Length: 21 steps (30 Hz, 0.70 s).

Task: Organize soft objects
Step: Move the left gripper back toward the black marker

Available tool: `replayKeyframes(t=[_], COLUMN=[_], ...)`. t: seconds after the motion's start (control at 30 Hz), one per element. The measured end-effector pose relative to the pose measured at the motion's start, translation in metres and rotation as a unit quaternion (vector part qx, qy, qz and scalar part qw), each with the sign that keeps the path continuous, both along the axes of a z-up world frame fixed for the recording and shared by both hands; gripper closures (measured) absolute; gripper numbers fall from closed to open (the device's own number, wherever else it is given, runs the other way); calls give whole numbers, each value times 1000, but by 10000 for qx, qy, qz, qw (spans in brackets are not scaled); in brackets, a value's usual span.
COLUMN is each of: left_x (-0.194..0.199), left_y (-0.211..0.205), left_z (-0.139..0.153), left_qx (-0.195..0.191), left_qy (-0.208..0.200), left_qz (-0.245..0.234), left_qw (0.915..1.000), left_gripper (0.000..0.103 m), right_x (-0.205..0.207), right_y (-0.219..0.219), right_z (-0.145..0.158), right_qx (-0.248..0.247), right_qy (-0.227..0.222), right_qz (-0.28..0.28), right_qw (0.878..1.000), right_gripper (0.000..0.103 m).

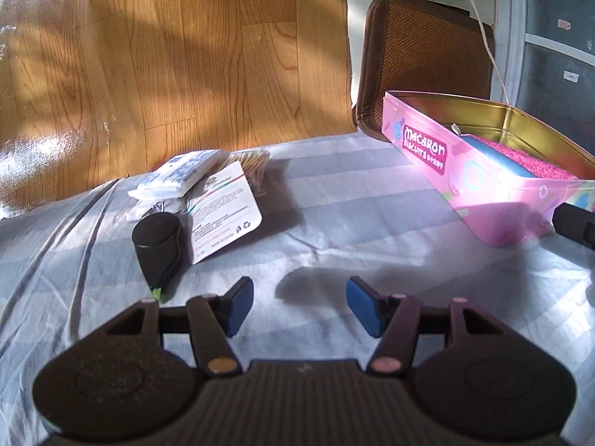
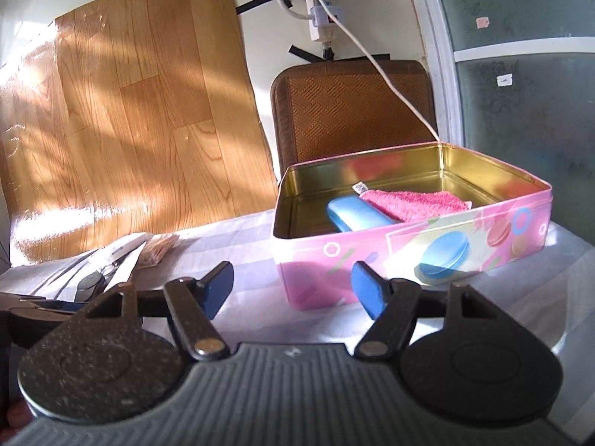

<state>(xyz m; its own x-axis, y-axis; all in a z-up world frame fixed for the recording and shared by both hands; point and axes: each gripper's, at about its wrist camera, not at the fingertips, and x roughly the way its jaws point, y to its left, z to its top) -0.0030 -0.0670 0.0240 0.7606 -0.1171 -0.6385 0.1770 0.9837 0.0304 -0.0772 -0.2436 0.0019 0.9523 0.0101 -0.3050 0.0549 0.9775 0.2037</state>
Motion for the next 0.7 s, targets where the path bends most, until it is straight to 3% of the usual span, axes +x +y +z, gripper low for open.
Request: replayKeyframes(t=[0.43, 0.7], left_x=[-2, -8], left_y=[40, 98], left_z=[-11, -12], left_qx=[116, -2], left_qy=[-11, -144], left_qz=[381, 874], left_qw=[9992, 9961], left_gripper=[45, 40], right_x=[9, 19], right_y=[29, 68], right_z=[-6, -3], right_qx=[-153, -437], right_qy=[230, 303], right_qz=[376, 916], right_qw=[9989, 9944], right_gripper=[31, 32])
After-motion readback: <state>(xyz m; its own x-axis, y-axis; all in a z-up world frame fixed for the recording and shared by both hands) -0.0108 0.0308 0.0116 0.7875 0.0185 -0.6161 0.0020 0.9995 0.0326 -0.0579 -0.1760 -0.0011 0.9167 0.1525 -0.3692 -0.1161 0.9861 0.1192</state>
